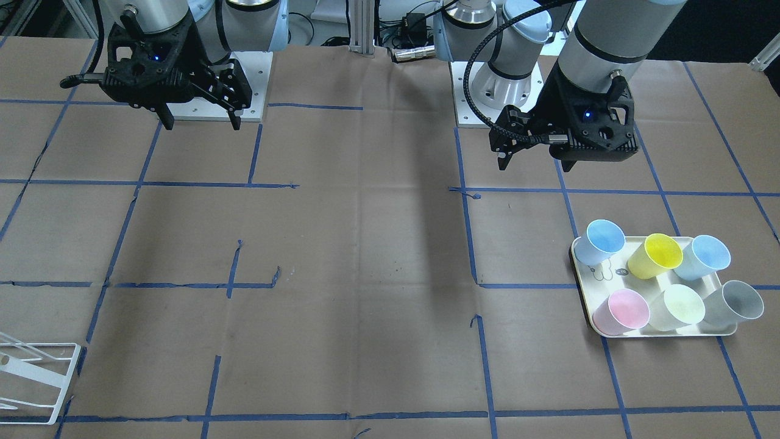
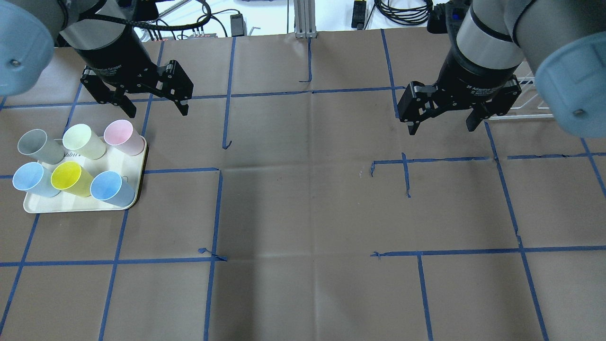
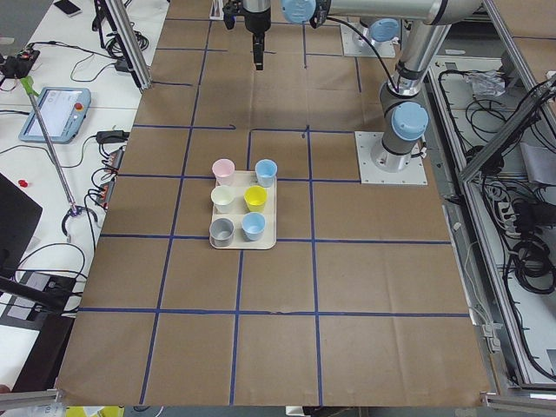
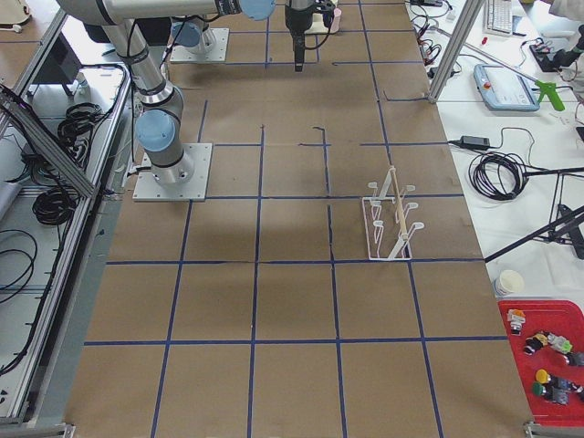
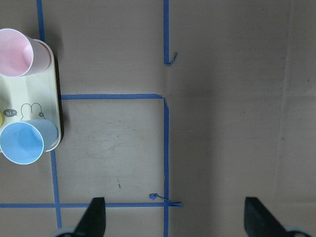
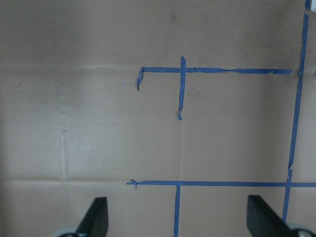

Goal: Transfer IKEA cup to right arm and place on rack

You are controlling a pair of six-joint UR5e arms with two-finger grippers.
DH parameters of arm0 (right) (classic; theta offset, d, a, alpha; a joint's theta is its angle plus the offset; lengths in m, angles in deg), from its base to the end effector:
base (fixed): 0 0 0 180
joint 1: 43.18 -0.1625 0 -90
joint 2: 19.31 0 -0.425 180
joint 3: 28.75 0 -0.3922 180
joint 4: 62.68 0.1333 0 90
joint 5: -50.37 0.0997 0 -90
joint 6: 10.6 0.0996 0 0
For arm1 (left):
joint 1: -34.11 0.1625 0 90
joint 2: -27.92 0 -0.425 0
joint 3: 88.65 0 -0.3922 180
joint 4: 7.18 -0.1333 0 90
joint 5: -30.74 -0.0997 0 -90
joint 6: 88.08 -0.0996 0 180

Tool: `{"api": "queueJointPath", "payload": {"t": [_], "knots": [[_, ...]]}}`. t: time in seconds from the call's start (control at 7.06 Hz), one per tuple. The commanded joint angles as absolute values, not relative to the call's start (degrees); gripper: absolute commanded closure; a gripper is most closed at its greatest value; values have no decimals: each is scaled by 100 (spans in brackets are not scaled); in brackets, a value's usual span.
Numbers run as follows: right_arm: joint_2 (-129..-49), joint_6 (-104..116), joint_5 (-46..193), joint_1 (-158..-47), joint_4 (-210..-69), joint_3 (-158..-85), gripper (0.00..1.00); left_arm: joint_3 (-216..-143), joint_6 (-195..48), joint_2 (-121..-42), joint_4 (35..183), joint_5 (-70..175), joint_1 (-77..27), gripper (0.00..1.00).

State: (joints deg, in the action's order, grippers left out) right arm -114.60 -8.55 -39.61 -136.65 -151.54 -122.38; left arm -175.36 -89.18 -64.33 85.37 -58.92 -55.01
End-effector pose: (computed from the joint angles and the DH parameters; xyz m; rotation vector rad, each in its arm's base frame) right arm 0.1605 -0.4446 0.4984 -0.0389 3.1405 -0.0142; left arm -0.1261 -0.5079 0.4921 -0.0059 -3.1349 -0.0411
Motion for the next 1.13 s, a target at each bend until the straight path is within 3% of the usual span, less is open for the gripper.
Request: {"api": "queueJointPath", "payload": {"t": [0.0, 0.99], "knots": [[-11458, -858, -3963, -13661, -15154, -12235, 0, -17540, -8896, -6437, 8537, -5882, -5501, 0], [-11449, -858, -3972, -13661, -15163, -12217, 0, -17618, -9044, -6393, 8537, -5943, -5440, 0]]}}
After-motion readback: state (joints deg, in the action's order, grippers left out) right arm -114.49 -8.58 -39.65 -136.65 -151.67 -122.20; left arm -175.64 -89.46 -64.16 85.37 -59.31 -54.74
